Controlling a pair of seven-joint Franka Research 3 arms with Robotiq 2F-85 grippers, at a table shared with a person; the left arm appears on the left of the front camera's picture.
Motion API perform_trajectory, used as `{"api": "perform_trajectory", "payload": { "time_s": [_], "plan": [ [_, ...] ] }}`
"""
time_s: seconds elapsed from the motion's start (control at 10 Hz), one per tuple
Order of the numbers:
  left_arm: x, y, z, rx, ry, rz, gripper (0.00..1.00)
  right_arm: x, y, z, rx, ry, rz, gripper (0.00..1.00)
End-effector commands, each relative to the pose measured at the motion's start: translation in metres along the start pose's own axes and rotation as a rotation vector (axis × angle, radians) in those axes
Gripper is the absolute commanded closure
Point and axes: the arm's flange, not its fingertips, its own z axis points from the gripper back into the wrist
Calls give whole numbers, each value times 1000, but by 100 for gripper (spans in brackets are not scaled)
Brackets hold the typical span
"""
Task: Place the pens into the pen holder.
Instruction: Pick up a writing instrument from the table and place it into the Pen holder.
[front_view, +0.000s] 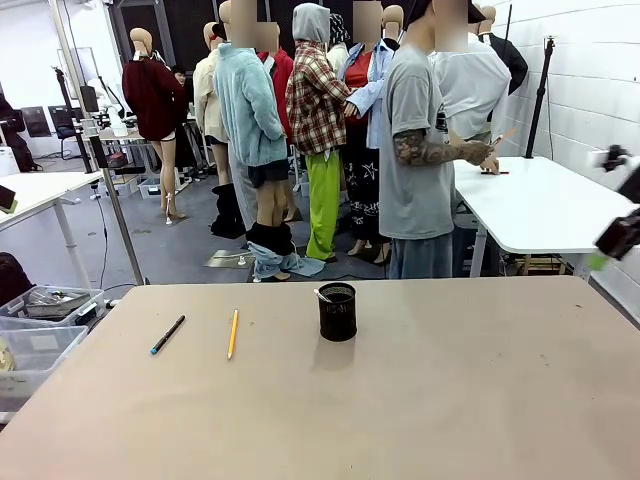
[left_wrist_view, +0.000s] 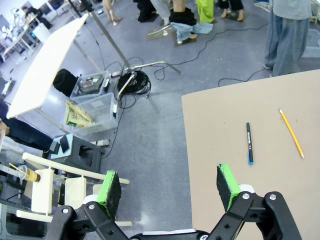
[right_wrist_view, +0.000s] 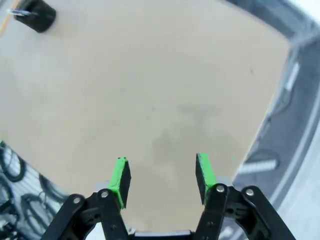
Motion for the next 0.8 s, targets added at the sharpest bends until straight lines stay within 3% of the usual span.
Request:
{"api": "perform_trajectory", "payload": {
  "time_s": [0.0, 0.2, 0.3, 0.5, 0.7],
  "plan": [
    [1, -1, -1, 8, -2, 1, 0, -1, -6, 6, 25, 173, -111, 34],
    [1, -1, -1, 8, -2, 1, 0, -3, -20, -14, 21, 240, -130, 34],
    [1, -1, -1, 8, -2, 1, 0, -19, -15, 4, -14, 158, -112, 34],
    [13, -21, 5, 5, -33, -44, 0, -19, -15, 4, -14, 158, -112, 34],
    [53, -51, -34, -191, 27, -84, 0, -19, -15, 4, -14, 158, -112, 34]
  ]
}}
